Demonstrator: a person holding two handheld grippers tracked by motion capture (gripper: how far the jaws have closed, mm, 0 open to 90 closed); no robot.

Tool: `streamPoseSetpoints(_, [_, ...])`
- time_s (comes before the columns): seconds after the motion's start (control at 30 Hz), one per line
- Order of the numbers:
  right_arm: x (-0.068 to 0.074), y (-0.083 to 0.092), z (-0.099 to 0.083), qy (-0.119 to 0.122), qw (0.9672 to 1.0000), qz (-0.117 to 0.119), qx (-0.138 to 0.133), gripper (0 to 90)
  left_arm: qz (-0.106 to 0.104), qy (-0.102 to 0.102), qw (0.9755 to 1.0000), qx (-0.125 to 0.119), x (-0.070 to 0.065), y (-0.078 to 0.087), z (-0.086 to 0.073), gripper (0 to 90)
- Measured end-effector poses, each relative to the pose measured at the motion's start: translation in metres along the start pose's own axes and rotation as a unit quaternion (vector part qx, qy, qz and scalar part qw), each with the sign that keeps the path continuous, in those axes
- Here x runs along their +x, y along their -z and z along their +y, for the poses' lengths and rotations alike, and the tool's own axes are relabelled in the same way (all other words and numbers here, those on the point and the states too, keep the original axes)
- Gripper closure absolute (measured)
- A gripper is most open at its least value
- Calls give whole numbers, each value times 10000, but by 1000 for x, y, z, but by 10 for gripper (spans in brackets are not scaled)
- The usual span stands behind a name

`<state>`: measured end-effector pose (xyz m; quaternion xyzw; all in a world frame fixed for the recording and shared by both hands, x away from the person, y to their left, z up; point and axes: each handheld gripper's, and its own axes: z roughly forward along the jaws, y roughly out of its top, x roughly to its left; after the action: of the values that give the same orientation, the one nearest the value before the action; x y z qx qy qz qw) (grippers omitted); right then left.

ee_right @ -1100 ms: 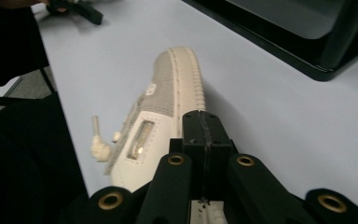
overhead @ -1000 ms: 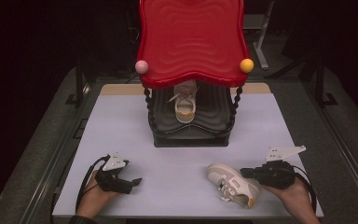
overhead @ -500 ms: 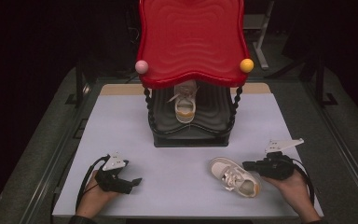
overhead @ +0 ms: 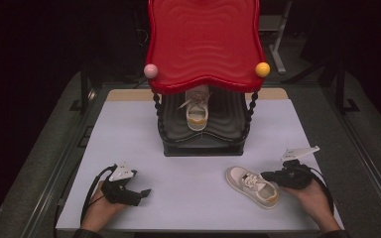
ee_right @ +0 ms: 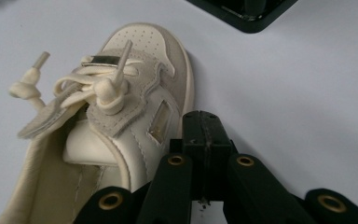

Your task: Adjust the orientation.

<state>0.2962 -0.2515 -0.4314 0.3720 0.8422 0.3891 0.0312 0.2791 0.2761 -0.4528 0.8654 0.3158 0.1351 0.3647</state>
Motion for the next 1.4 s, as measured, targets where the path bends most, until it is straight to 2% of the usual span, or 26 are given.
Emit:
streamPoseSetpoints(0.1, [2,11,-7,-23,9999,-78,-80,896,4,-7,10000,2,0,0,0,129])
streamPoseSetpoints(0.27, [10,26,-25,-27,9998,-197,3,896,0,3,10000,2,0,0,0,129])
streamPoseSetpoints(0.33, [14,28,-33,19,9997,-224,122,896,4,-12,10000,11,0,0,0,129])
streamPoseSetpoints(0.5, [18,29,-38,76,9995,-226,219,896,-1,-8,10000,13,0,0,0,130])
streamPoseSetpoints(0.87, [22,24,-36,158,9994,-25,308,896,-3,-7,10000,13,0,0,0,129])
streamPoseSetpoints(1.2, [46,9,-26,544,9967,378,471,896,-4,4,10000,6,0,0,0,129])
streamPoseSetpoints(1.4, [58,0,-20,736,9948,471,516,896,-4,7,10000,6,0,0,0,129])
